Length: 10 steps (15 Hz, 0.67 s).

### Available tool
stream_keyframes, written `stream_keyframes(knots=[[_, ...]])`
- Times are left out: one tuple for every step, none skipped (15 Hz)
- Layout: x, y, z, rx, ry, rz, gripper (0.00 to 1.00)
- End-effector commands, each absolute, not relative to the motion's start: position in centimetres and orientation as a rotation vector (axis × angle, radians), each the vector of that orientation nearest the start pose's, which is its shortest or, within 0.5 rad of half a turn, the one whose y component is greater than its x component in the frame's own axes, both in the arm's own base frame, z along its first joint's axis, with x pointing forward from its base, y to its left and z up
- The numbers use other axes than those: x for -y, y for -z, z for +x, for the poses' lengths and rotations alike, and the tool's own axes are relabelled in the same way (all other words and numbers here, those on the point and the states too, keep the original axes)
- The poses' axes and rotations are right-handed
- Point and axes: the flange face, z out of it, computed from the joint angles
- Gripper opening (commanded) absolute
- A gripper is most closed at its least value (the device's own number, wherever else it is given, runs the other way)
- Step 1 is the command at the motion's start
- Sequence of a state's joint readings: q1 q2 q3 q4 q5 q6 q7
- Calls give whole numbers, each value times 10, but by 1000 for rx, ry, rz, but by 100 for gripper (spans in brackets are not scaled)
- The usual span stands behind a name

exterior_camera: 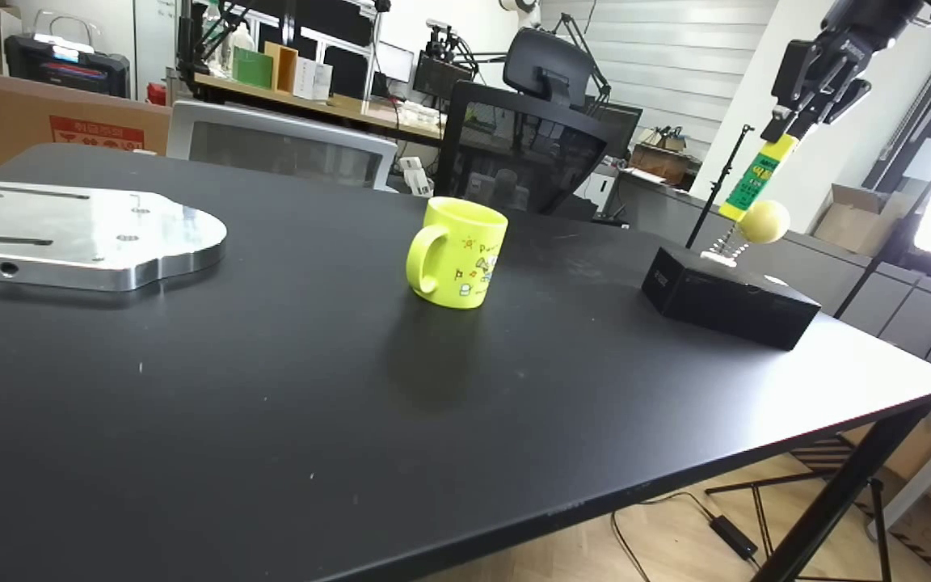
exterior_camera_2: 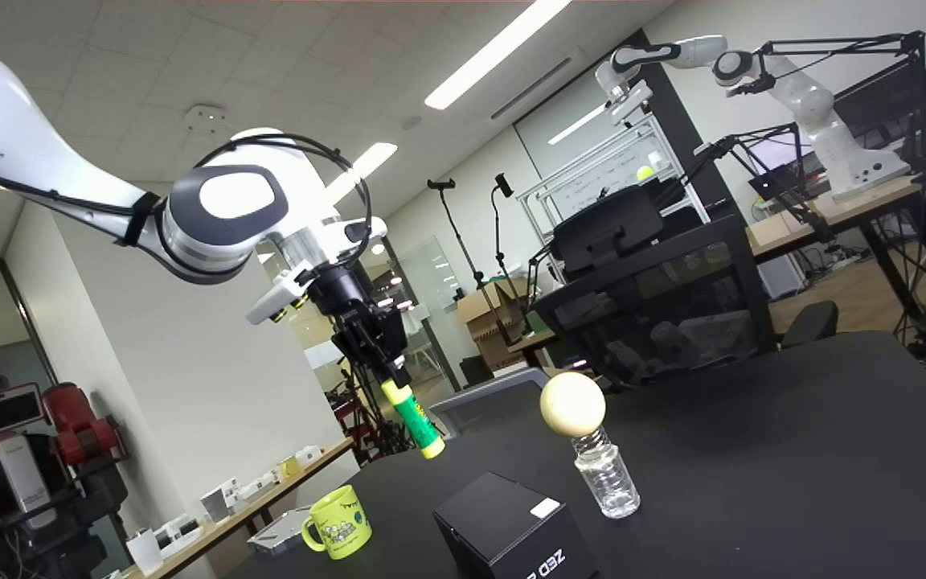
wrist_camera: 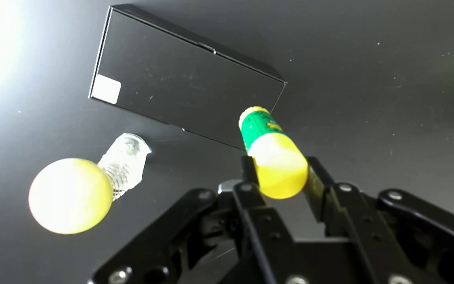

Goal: Remove the glue stick from the yellow mug and place it on top of the black box

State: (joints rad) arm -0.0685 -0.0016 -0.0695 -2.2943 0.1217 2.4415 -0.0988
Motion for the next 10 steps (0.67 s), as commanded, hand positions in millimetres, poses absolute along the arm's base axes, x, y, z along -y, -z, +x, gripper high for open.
stream_keyframes(knots=[[80, -351, 511, -307, 224, -3051, 8], [84, -347, 510, -326, 211, -3060, 8], [89, -343, 510, -341, 171, -3067, 8], [94, -338, 511, -358, 134, -3069, 8], [100, -334, 511, -381, 102, -3076, 8], [105, -330, 510, -398, 77, -3085, 8], [111, -326, 510, -415, 58, -3096, 8], [116, -323, 509, -429, 40, -3110, 8], [121, -319, 509, -453, 13, -3127, 8], [124, -317, 509, -460, -18, -3141, 8]])
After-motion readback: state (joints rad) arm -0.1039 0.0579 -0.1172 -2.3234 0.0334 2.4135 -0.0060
